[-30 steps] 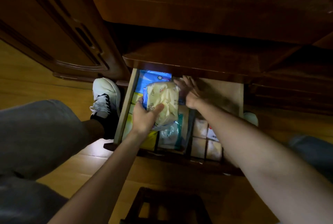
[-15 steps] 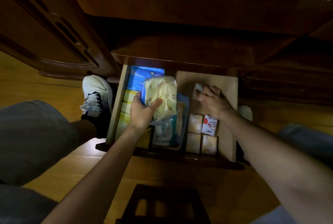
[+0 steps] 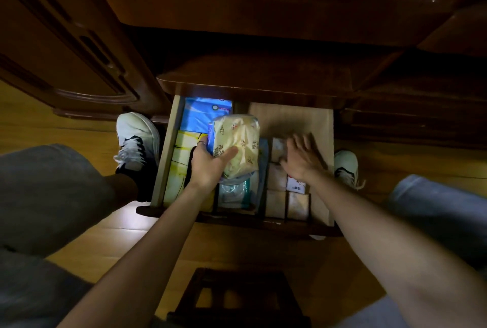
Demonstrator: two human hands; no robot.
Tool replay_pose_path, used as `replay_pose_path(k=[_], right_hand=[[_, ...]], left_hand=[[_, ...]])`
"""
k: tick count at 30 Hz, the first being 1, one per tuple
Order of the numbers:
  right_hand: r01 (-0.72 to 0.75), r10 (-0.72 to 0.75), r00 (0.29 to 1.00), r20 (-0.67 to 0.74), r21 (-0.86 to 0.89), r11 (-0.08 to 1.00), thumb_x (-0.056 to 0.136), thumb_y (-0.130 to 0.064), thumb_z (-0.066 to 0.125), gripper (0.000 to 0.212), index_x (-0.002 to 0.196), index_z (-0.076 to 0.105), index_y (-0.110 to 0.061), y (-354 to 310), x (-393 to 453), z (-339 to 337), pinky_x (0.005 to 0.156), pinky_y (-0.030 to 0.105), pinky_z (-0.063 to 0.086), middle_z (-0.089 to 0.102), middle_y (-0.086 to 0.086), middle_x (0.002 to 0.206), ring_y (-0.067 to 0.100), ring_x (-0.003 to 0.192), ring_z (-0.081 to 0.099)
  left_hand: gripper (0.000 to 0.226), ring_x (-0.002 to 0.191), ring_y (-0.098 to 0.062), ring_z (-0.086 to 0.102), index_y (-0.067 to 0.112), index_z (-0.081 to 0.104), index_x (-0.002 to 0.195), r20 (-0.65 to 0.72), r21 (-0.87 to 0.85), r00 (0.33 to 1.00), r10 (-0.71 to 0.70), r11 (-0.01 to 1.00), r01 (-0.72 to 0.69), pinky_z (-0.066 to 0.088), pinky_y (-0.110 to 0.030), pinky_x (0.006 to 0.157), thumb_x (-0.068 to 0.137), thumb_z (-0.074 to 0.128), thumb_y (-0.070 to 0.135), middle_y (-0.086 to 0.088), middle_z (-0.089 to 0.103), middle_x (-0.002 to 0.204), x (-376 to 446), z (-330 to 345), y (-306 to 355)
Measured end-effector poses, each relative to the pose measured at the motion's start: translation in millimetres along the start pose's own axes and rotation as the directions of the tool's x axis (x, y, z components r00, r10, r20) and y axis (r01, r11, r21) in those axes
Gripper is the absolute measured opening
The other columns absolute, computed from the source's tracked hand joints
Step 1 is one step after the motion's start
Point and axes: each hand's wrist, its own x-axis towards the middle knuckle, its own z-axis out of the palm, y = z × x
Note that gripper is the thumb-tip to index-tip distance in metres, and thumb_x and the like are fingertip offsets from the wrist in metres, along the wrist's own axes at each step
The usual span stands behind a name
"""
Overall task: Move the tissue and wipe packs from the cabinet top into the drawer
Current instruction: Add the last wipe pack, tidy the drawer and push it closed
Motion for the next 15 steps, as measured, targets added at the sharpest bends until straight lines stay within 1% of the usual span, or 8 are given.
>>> replay_pose_path(k=[3,6,8,9,11,13,14,15], right_hand=[[0.017,-0.018,1.000,0.007,0.067,0.998,0.095,-0.034,0.063,0.083,0.160,0.015,-0.013,-1.9,-3.8,11.8,0.123,0.042,0.014,0.015,0.008,0.167,0.031,0.153,0.011],[0.020,0.000,0.995,-0.099,0.202,0.979,0.089,-0.029,0.068,0.081,0.156,0.024,-0.020,2.1,-9.0,16.3,0.121,0.045,0.023,0.025,0.008,0.163,0.033,0.150,0.018],[0.053,-0.038,0.988,-0.149,0.100,0.994,0.088,-0.040,0.066,0.085,0.157,0.022,-0.020,4.6,-12.5,19.0,0.124,0.051,0.016,0.019,0.008,0.166,0.032,0.154,0.009],[0.088,-0.084,0.987,-0.136,0.025,0.996,0.088,-0.047,0.063,0.089,0.159,0.017,-0.019,2.9,-14.6,20.8,0.125,0.054,0.010,0.014,0.008,0.168,0.031,0.155,0.003],[0.208,-0.214,0.975,-0.060,-0.096,0.973,0.083,-0.065,0.057,0.107,0.161,-0.001,-0.020,-3.7,-18.3,26.2,0.124,0.058,0.002,0.000,0.010,0.170,0.030,0.156,-0.007],[0.325,-0.324,0.945,0.035,-0.192,0.926,0.076,-0.079,0.051,0.122,0.158,-0.018,-0.021,-9.8,-22.1,33.5,0.123,0.057,-0.006,-0.021,0.008,0.166,0.029,0.153,-0.020],[0.348,-0.339,0.937,0.081,-0.246,0.904,0.075,-0.080,0.052,0.126,0.157,-0.021,-0.019,-10.8,-23.8,37.5,0.123,0.057,-0.008,-0.027,0.007,0.163,0.028,0.152,-0.024],[0.350,-0.330,0.937,0.116,-0.313,0.883,0.078,-0.075,0.055,0.125,0.157,-0.022,-0.015,-10.3,-25.9,42.3,0.122,0.057,-0.010,-0.028,0.008,0.163,0.027,0.151,-0.026]], left_hand=[[0.038,0.077,-0.002,0.073,0.020,0.060,0.107,-0.009,0.011,1.000,0.000,1.000,0.000,0.058,-0.021,0.059,0.079,0.084,0.012,0.006,0.074,0.096,0.9,1.6,3.1],[0.045,0.079,-0.007,0.075,0.012,0.059,0.116,-0.003,0.008,1.000,-0.018,1.000,0.018,0.059,-0.024,0.059,0.079,0.085,0.013,0.002,0.074,0.099,1.7,5.1,5.6],[0.049,0.081,-0.010,0.075,0.011,0.058,0.119,0.005,-0.010,0.999,-0.038,0.999,0.038,0.061,-0.027,0.062,0.078,0.085,0.012,-0.001,0.075,0.103,1.0,9.0,4.3],[0.050,0.079,-0.009,0.075,0.011,0.058,0.119,0.010,-0.017,0.999,-0.051,0.999,0.052,0.060,-0.026,0.060,0.078,0.086,0.013,-0.003,0.075,0.103,-0.3,10.4,3.7],[0.050,0.068,-0.008,0.074,0.010,0.059,0.118,0.012,-0.018,0.997,-0.070,0.997,0.070,0.055,-0.022,0.050,0.077,0.086,0.014,-0.004,0.074,0.101,-4.2,11.7,3.6],[0.050,0.069,-0.009,0.074,0.007,0.060,0.118,0.006,-0.017,0.998,-0.068,0.998,0.068,0.055,-0.023,0.050,0.077,0.086,0.015,-0.006,0.075,0.102,-6.1,11.3,3.4],[0.050,0.075,-0.012,0.075,0.006,0.061,0.119,0.003,-0.023,0.998,-0.063,0.998,0.063,0.057,-0.025,0.054,0.077,0.086,0.014,-0.008,0.075,0.103,-6.1,10.4,3.9],[0.050,0.081,-0.015,0.076,0.004,0.061,0.120,0.001,-0.031,0.998,-0.060,0.998,0.060,0.059,-0.028,0.058,0.077,0.086,0.013,-0.009,0.075,0.105,-5.8,9.5,4.7]])
